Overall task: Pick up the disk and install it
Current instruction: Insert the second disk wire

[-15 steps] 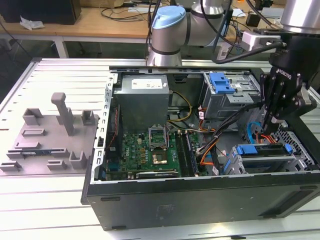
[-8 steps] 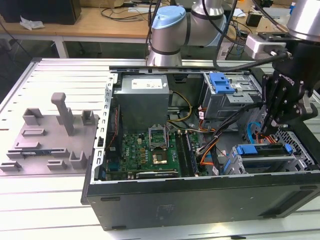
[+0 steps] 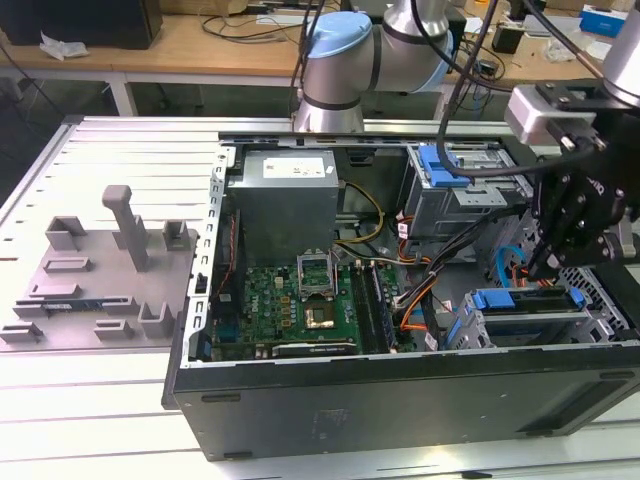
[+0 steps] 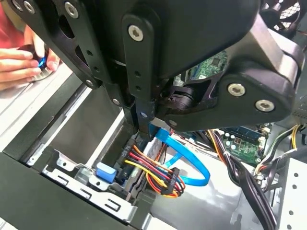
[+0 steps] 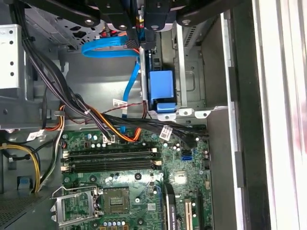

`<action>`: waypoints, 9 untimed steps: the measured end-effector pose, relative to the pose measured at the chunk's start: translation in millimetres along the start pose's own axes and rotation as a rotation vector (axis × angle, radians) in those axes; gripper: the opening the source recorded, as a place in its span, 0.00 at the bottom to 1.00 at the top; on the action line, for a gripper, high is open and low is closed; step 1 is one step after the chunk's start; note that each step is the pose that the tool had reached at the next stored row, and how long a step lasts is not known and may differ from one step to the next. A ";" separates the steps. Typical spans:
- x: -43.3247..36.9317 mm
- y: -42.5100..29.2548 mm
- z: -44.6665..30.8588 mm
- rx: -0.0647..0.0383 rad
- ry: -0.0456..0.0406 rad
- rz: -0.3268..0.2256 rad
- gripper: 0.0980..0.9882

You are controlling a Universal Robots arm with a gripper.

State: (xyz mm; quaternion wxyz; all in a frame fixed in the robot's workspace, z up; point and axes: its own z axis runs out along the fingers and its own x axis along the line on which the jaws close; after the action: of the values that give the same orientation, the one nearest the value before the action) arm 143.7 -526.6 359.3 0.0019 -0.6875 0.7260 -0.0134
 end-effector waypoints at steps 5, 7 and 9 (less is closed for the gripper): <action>13.3 -0.7 0.8 -0.002 -0.0438 0.000 0.07; 15.9 -0.8 2.0 -0.004 -0.0646 -0.003 0.07; 16.3 -0.8 2.5 -0.004 -0.0696 -0.006 0.07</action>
State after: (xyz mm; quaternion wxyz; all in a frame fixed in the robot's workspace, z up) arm 143.7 -542.9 357.1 0.0258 -0.6897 0.7235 0.0119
